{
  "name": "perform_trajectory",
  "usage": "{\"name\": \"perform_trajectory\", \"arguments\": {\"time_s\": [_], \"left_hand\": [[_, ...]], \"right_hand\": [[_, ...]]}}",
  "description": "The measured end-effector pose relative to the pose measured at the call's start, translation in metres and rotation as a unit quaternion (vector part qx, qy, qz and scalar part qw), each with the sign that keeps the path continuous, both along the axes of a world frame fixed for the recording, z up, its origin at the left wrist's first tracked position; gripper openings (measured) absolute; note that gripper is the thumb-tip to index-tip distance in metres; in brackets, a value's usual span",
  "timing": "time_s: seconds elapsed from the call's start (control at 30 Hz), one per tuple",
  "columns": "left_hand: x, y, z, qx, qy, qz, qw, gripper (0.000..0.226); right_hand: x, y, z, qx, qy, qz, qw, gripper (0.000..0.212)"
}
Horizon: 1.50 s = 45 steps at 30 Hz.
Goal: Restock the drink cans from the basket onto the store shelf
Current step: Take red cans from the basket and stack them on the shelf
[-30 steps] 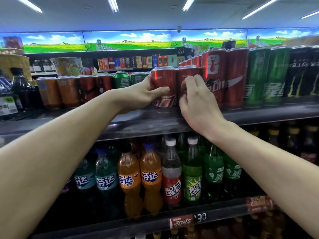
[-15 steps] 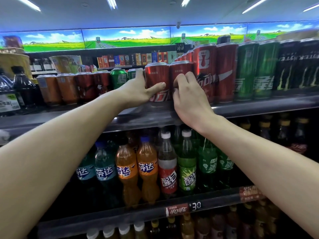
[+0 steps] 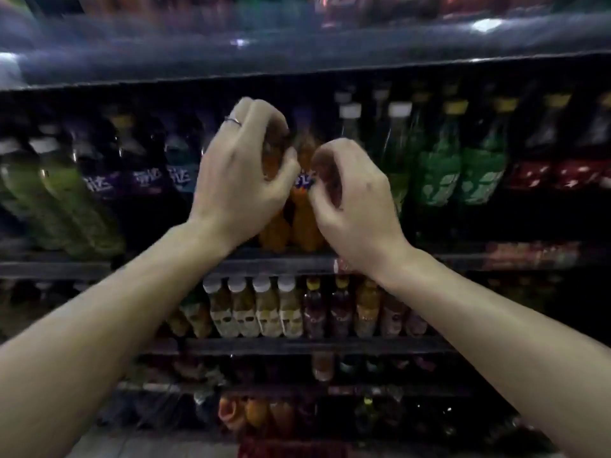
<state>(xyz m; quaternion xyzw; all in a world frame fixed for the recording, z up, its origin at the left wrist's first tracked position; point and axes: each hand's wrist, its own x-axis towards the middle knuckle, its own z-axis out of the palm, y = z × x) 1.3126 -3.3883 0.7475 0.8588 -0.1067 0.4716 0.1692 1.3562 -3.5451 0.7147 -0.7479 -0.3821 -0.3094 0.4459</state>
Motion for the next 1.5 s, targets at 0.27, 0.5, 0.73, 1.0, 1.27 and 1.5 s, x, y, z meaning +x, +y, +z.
{"name": "perform_trajectory", "arguments": {"time_s": [0.27, 0.5, 0.73, 1.0, 1.27, 1.5], "left_hand": [[-0.054, 0.021, -0.201, -0.011, 0.376, 0.016, 0.927, 0.016], [-0.095, 0.052, -0.339, -0.084, 0.563, 0.03, 0.822, 0.028], [-0.139, 0.085, -0.513, -0.166, 0.672, 0.048, 0.72, 0.026], [-0.178, 0.046, -0.764, -0.193, 0.752, 0.019, 0.63, 0.052], [-0.181, 0.016, -0.997, -0.156, 0.79, -0.008, 0.593, 0.069], [-0.173, -0.008, -1.137, -0.042, 0.805, -0.02, 0.591, 0.073]], "right_hand": [[-0.028, 0.022, -0.173, -0.145, 0.278, 0.038, 0.949, 0.014], [-0.068, 0.039, -0.314, -0.237, 0.476, -0.001, 0.847, 0.019], [-0.109, 0.045, -0.499, -0.301, 0.642, -0.046, 0.704, 0.022], [-0.165, 0.013, -0.749, -0.351, 0.722, -0.078, 0.591, 0.02], [-0.176, -0.006, -0.978, -0.553, 0.603, -0.026, 0.575, 0.051], [-0.157, -0.003, -1.098, -0.716, 0.401, -0.005, 0.572, 0.068]]}}
